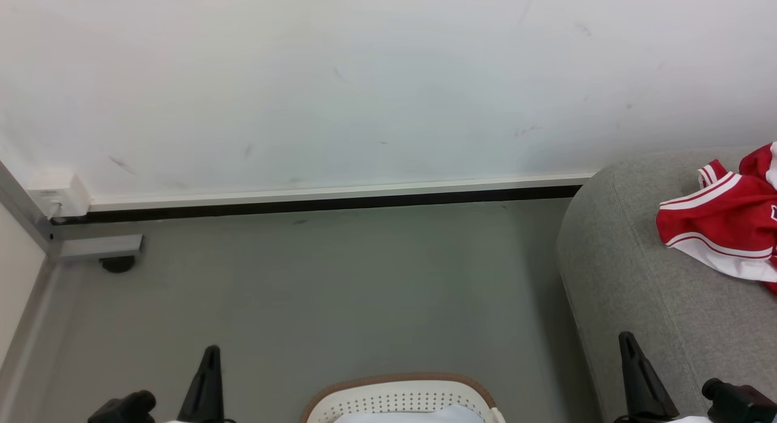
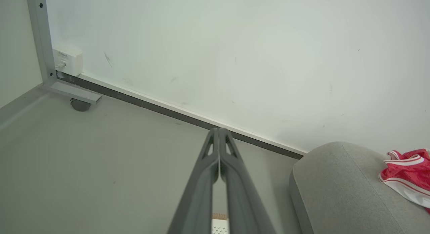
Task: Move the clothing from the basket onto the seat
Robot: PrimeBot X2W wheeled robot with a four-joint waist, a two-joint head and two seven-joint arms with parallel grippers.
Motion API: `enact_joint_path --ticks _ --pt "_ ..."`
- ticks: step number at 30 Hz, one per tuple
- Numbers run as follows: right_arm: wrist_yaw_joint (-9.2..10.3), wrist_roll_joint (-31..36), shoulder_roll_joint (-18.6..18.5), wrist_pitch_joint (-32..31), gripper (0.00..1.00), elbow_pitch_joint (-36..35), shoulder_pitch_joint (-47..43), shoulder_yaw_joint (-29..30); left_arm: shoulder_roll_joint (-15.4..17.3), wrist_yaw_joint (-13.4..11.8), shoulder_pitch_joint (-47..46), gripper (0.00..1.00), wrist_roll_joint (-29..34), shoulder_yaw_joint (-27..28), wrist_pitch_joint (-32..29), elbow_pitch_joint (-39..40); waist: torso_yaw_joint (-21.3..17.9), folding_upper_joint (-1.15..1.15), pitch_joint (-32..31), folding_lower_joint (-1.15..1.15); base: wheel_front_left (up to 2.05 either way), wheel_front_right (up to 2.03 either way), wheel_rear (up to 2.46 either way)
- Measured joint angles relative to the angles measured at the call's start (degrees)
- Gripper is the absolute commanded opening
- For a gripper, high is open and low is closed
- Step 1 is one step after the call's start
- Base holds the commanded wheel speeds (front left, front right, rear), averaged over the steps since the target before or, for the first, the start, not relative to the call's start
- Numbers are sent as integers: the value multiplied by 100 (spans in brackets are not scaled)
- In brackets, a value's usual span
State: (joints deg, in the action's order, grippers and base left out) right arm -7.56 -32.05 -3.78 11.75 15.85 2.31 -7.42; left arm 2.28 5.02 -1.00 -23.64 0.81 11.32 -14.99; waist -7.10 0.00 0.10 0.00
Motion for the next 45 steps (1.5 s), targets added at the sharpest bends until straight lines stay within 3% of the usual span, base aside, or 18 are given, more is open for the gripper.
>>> enact_joint_path --ticks 23,45 --pt "0 -1852 -10 -472 0 -51 89 333 4 58 -125 0 -2073 157 -527 32 144 0 2 0 0 0 0" --pt "1 -3242 -11 -871 0 -96 164 613 13 109 -250 0 -3574 287 -931 48 281 0 3 0 0 0 0"
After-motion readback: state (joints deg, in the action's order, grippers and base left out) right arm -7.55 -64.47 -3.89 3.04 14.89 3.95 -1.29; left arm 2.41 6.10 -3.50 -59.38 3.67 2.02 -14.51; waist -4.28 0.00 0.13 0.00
